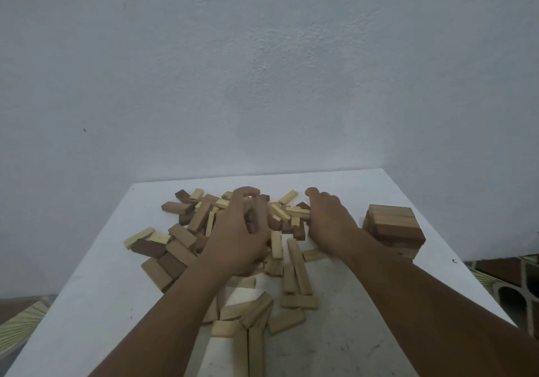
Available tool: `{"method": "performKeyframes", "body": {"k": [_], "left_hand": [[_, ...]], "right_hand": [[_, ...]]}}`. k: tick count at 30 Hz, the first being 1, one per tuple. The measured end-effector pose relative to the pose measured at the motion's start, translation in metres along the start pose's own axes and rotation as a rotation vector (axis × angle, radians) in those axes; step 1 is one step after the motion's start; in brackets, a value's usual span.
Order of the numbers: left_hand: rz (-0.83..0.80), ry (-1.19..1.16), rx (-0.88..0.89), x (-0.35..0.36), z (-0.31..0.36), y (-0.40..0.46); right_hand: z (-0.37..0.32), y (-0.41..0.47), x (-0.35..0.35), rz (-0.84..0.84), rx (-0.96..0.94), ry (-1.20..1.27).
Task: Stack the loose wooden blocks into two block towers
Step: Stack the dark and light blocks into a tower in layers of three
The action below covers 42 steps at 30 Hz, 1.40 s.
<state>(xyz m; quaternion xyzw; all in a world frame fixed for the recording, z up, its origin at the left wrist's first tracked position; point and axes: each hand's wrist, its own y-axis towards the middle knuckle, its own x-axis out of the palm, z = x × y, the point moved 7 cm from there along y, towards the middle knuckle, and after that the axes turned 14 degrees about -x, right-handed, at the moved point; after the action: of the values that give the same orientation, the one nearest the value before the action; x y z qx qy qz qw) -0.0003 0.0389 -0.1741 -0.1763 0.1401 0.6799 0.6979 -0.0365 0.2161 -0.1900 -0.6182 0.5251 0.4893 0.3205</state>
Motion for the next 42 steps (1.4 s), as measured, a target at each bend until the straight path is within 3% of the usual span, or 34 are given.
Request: {"method": "performKeyframes", "body": {"k": [2, 4, 10, 13, 17, 21, 25, 27, 30, 35, 42], "left_hand": [[0.022, -0.055, 0.050, -0.007, 0.003, 0.003], [0.044, 0.059, 0.080, -0.011, 0.007, 0.009], [0.054, 0.879, 0.115, 0.001, 0.018, 0.027], [0.059, 1.040, 0.105, 0.008, 0.019, 0.032], [0.135, 1.007, 0.107, 0.012, 0.020, 0.037], [0.229, 0.818, 0.163, 0.007, 0.025, 0.033], [0.176, 0.507, 0.185, 0.015, 0.030, 0.008], [0.108, 0.462, 0.187, 0.032, 0.035, -0.015], [0.052, 0.587, 0.190, 0.067, 0.039, -0.048], [0.007, 0.837, 0.137, 0.111, 0.039, -0.081], [0.019, 0.847, 0.131, 0.116, 0.026, -0.091]], "right_hand": [[0.003, -0.001, 0.000, 0.016, 0.068, 0.045], [0.005, -0.002, -0.001, 0.028, 0.115, 0.064], [0.004, -0.013, -0.021, 0.124, 0.225, 0.161], [-0.007, -0.026, -0.033, 0.140, 0.194, 0.186], [-0.019, -0.058, -0.044, 0.205, 0.105, 0.207], [-0.018, -0.108, -0.040, 0.218, 0.036, 0.261], [0.004, -0.153, -0.025, 0.147, 0.073, 0.236], [0.018, -0.168, -0.023, 0.133, 0.088, 0.164], [0.038, -0.183, -0.020, 0.117, 0.118, 0.129], [0.048, -0.194, -0.012, 0.258, 0.073, 0.148], [0.042, -0.199, -0.012, 0.331, -0.022, 0.192]]}}
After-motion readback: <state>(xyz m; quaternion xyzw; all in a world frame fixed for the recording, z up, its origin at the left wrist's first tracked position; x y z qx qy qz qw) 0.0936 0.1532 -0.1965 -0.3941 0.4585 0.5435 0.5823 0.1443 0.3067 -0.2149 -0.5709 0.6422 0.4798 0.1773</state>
